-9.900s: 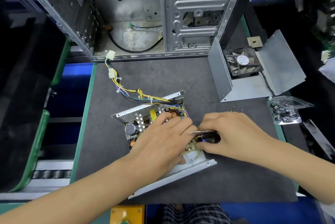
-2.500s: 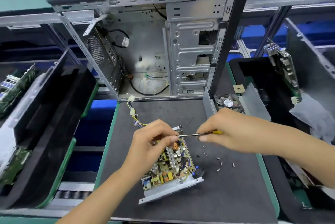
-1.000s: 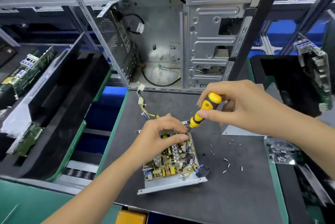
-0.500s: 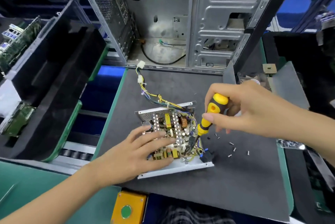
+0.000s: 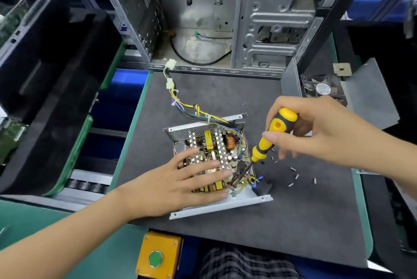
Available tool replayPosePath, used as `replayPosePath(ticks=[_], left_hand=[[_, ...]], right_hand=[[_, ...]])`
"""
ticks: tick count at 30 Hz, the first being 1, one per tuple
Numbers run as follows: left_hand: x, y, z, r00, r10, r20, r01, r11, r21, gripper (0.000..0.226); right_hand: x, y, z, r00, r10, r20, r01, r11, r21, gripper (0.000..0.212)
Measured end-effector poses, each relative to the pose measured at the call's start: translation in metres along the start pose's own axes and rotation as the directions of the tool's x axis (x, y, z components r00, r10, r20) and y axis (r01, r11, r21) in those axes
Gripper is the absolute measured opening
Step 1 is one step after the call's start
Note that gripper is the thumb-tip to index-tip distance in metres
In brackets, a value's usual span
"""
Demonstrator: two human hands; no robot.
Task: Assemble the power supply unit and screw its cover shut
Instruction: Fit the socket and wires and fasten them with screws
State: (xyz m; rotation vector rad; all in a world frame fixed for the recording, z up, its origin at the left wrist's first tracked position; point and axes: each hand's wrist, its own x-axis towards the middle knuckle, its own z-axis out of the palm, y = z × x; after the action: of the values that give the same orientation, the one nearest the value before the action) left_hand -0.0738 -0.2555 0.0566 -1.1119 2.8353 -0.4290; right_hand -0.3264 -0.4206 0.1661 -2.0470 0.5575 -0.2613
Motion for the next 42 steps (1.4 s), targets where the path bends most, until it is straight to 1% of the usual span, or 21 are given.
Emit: replayPosePath(ticks=[3,7,11,14,19,25,28,30,32,34,37,39,42], left_hand=[[0.001,0.003,0.000,1.000,-0.003,0.021,0.002,0.999,0.033,0.077],[-0.002,0.008,0.002,1.000,-0.017,-0.004,0.018,0.998,0.061,0.078],[-0.002,0.009,0.003,1.000,-0.022,0.003,0.021,0.995,0.102,0.085],[0.001,0.010,0.004,1.000,-0.015,0.019,0.012,0.991,0.132,0.087],[0.001,0.012,0.003,0.998,-0.010,0.055,0.000,0.981,0.192,0.097],[0.008,0.013,0.002,0.998,-0.010,0.054,-0.001,0.977,0.213,0.102],[0.008,0.012,0.004,0.999,-0.011,0.038,0.002,0.976,0.217,0.096],[0.008,0.011,0.004,1.000,-0.002,0.028,-0.003,0.979,0.204,0.086],[0.008,0.010,0.005,0.999,0.005,0.046,-0.013,0.986,0.169,0.078],[0.007,0.009,0.004,0.998,0.000,0.061,-0.009,0.989,0.150,0.078],[0.008,0.007,0.002,0.999,0.004,0.043,-0.008,0.995,0.095,0.076],[0.009,0.005,0.001,0.999,0.018,0.033,-0.020,0.998,0.061,0.071],[0.006,0.003,0.004,0.999,0.041,0.011,-0.042,0.997,0.070,0.065]], right_hand=[[-0.002,0.004,0.002,0.999,0.016,-0.038,-0.015,0.999,0.036,0.017],[-0.004,0.008,0.004,0.995,0.050,-0.090,-0.042,0.995,0.090,0.017],[-0.003,0.010,0.005,0.992,0.083,-0.095,-0.070,0.988,0.138,0.019],[-0.003,0.012,0.006,0.991,0.095,-0.095,-0.080,0.986,0.143,0.020],[-0.005,0.014,0.008,0.989,0.101,-0.111,-0.086,0.988,0.130,0.019],[-0.010,0.018,0.011,0.987,0.109,-0.117,-0.098,0.990,0.099,0.020],[-0.012,0.018,0.013,0.986,0.106,-0.125,-0.097,0.992,0.076,0.021],[-0.014,0.018,0.014,0.986,0.108,-0.123,-0.101,0.993,0.064,0.022],[-0.015,0.019,0.014,0.986,0.110,-0.123,-0.104,0.993,0.055,0.023],[-0.015,0.020,0.014,0.985,0.114,-0.128,-0.108,0.993,0.052,0.023],[-0.016,0.021,0.013,0.985,0.114,-0.133,-0.108,0.993,0.051,0.024],[-0.016,0.021,0.012,0.985,0.113,-0.131,-0.107,0.993,0.046,0.025],[-0.016,0.021,0.013,0.985,0.113,-0.130,-0.107,0.993,0.050,0.024]])
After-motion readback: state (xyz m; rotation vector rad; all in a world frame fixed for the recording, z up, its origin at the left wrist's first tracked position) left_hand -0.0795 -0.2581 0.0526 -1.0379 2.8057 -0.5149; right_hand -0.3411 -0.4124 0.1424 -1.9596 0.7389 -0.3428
